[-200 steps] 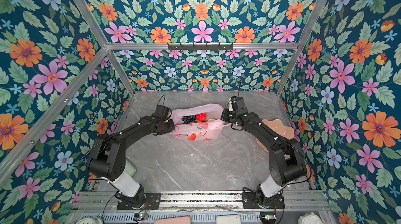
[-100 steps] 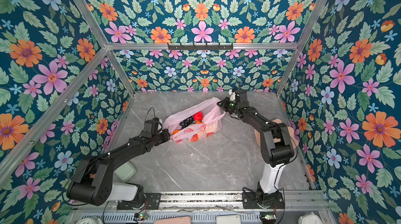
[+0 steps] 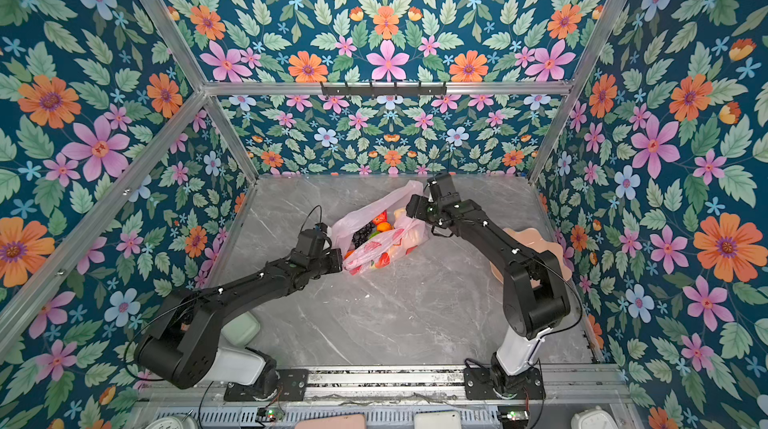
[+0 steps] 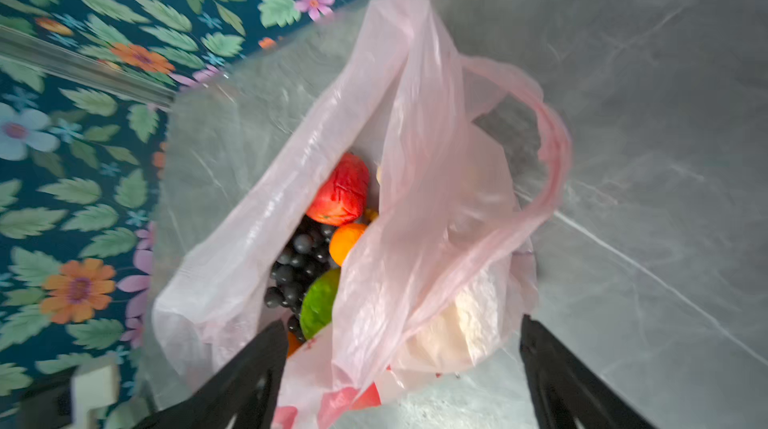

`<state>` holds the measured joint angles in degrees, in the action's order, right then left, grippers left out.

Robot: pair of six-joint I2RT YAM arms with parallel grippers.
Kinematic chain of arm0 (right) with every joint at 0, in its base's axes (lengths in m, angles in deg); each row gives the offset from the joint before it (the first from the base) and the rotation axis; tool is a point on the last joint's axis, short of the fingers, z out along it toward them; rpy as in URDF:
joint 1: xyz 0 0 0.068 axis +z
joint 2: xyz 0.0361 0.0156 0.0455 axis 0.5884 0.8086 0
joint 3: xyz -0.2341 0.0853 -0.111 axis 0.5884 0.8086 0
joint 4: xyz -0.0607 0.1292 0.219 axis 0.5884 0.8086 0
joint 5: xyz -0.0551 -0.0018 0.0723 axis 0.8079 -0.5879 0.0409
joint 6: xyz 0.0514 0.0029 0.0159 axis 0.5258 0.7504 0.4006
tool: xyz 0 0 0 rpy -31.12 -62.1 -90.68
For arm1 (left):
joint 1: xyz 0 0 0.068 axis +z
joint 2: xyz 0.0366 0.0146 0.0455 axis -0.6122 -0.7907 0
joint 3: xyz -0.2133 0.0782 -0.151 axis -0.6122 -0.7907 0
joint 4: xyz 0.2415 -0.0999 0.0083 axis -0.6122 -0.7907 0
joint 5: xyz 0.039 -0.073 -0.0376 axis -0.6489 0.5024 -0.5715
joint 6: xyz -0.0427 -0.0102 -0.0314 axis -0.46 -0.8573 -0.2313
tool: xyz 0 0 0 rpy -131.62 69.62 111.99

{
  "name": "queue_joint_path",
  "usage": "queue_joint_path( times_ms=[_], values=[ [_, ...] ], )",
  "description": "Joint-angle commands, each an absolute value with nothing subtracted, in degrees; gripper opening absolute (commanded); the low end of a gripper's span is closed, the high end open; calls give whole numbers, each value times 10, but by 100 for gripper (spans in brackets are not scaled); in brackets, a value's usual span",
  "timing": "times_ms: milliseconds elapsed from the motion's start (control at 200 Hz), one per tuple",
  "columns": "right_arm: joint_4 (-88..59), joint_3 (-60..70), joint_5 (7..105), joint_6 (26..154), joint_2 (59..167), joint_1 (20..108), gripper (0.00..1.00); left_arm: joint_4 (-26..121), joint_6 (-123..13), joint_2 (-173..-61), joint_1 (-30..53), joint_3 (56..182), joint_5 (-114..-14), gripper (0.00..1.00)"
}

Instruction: Take the fake fruits out of the plastic bag

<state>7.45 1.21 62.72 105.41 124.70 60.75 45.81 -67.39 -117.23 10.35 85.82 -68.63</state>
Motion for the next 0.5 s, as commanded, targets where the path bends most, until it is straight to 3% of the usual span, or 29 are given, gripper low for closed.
queue_joint_path(
  times_ms=[0,220,335,495],
  values=[
    [149,-14,703,1033,1279,637,90,461,-669,-1175,95,863,-708,9],
    [158,-61,669,1033,1338,648,86,456,-675,-1176,81,864,-715,15],
    [166,-58,680,1031,1340,648,60,458,-685,-1178,80,860,-724,15],
    [95,32,663,1027,1280,634,14,453,-716,-1183,80,859,-752,14]
  ],
)
